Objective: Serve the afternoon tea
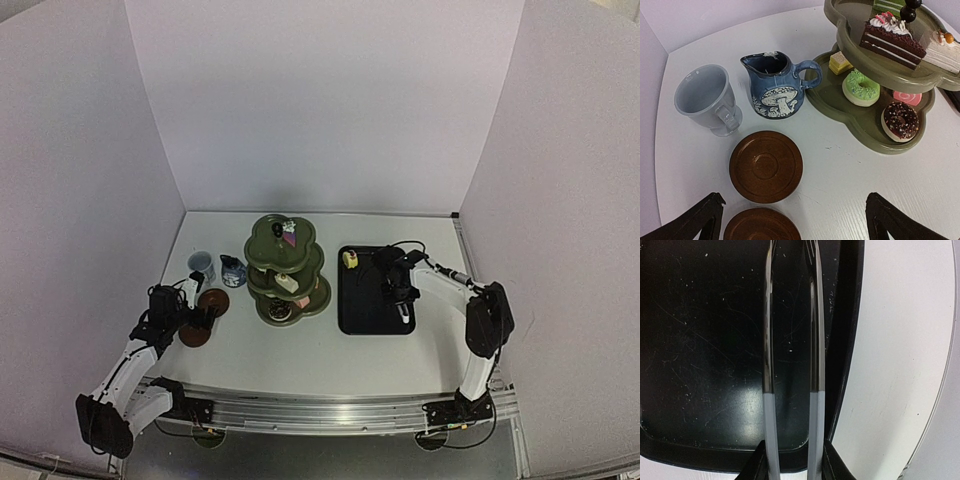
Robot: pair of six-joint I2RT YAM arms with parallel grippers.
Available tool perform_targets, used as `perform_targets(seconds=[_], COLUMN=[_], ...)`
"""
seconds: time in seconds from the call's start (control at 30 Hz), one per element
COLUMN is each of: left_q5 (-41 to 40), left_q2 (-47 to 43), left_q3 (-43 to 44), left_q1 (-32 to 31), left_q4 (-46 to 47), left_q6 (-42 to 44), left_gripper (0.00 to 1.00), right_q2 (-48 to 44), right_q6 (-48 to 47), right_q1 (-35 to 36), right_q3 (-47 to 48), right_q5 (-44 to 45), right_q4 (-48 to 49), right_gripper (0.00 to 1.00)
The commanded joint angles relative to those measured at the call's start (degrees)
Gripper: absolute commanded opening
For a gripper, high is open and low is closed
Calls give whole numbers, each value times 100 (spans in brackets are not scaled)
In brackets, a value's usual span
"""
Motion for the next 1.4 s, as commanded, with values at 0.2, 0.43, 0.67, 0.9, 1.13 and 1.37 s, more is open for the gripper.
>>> perform_targets(seconds=[0.2,0.43,0.67,0.9,1.13,1.37], left_q5=[-17,-16,-15,-6,-7,-5], left_q2=[15,3,-13,-26,-44,-45], left_q3=[172,164,173,173,172,173], left_q1=[31,26,32,31,31,27], left_q4=[109,112,114,117,122,124], left_q6=[80,94,92,91,80,79], left_gripper=[100,100,100,100,99,100], right_q2=[181,435,569,585,429,-73], right_q6=[72,199,335,342,326,189], right_q1=[-143,-154,-153,-152,-149,-145], right_q3=[469,730,860,942,915,688], right_q5=[28,79,177,104,83,22], right_q4=[302,302,310,334,335,325], right_gripper=[30,30,27,7,0,0])
